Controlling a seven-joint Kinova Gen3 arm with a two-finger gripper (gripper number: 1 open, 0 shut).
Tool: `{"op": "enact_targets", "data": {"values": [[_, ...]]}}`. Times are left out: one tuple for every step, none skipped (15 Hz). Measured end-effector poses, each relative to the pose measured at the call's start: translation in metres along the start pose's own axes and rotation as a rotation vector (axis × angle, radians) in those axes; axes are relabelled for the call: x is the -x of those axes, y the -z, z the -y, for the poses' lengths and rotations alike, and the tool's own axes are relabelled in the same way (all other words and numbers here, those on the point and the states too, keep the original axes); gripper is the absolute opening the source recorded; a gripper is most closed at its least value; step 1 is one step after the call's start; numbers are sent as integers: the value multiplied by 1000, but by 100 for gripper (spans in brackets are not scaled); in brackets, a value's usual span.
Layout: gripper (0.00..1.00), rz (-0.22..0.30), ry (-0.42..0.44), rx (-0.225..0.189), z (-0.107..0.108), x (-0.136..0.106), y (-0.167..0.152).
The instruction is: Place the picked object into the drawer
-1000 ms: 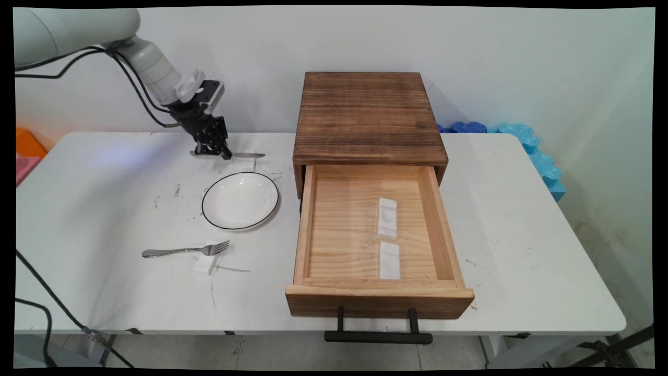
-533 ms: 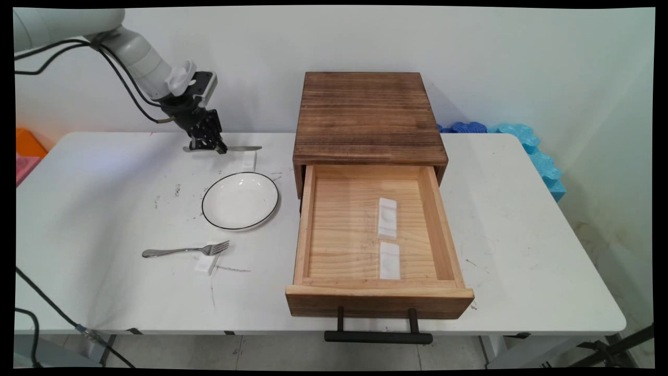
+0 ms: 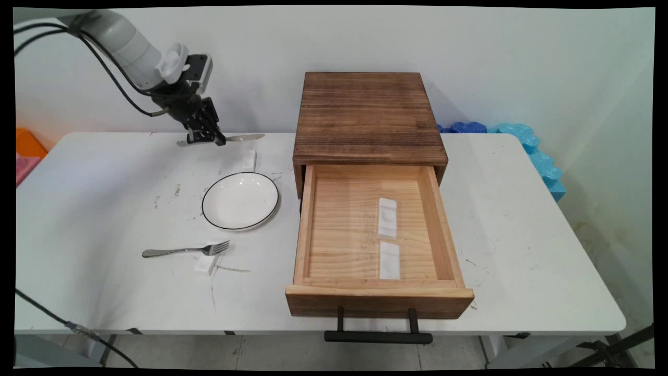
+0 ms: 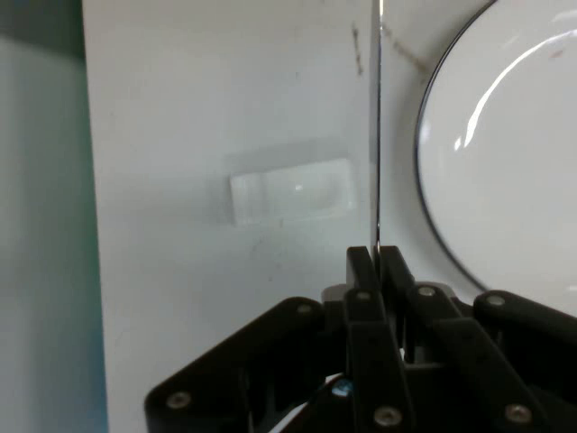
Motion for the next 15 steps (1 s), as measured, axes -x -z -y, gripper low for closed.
{"op": "enact_targets", "data": {"values": [[0,0,15,-10,-8,-9,10],[0,0,25,-16,-14,-15,17],[0,-1,36,-22,-21,-23,25],[0,-1,43,-25,-26,-28,30],[0,-2,53,-29,-33,-36,37],[0,-4,64,-32,-41,-45,45],[0,-6,72,-33,-50,-55,52],[0,-8,79,-32,-58,-64,58],[0,-10,85,-31,-67,-74,64],[0,-13,90,-30,-76,-85,69],[0,-15,94,-28,-83,-94,73],[0,-19,97,-26,-91,-105,77],[0,-23,99,-23,-99,-117,79],[0,-27,101,-21,-106,-127,81],[0,-32,102,-19,-113,-139,82]]}}
